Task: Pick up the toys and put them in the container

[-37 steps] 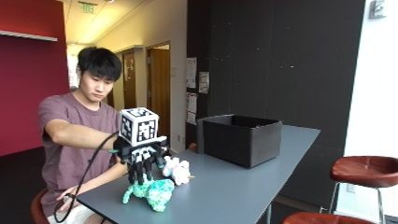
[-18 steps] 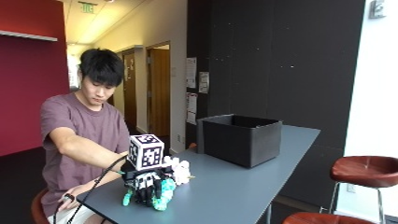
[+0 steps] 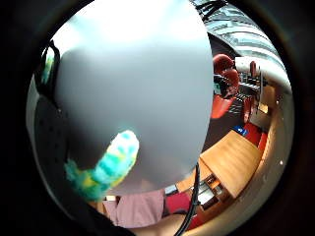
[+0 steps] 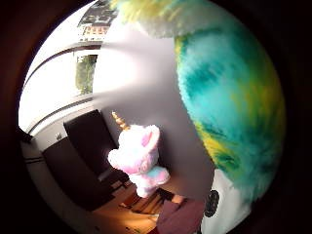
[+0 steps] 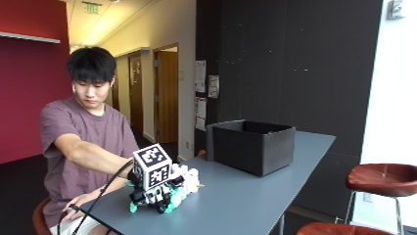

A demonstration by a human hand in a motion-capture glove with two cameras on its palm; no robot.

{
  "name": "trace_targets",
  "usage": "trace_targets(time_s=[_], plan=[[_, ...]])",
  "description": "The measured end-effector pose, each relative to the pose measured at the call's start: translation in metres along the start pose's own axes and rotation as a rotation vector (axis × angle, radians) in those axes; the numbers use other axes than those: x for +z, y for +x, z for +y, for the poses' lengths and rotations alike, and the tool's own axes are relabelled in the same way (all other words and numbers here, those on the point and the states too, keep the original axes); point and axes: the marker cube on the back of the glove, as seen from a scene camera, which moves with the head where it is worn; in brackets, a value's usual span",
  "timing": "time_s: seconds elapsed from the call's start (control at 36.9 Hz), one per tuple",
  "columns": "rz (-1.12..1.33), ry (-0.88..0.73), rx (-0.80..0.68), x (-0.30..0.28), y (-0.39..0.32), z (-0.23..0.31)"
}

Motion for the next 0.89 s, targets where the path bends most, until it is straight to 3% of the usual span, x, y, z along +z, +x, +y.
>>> trace_targets(time_s=[0.22,0.49,0.73,0.89], plan=[[0.050,-0.033,-0.073,-0.025,-0.018,0.021],[0.076,0.068,-0.197,-0.177,-0.064,0.059],[0.112,0.266,-0.399,-0.254,-0.203,0.162],[0.107,0.318,-0.560,-0.257,-0.338,0.219]])
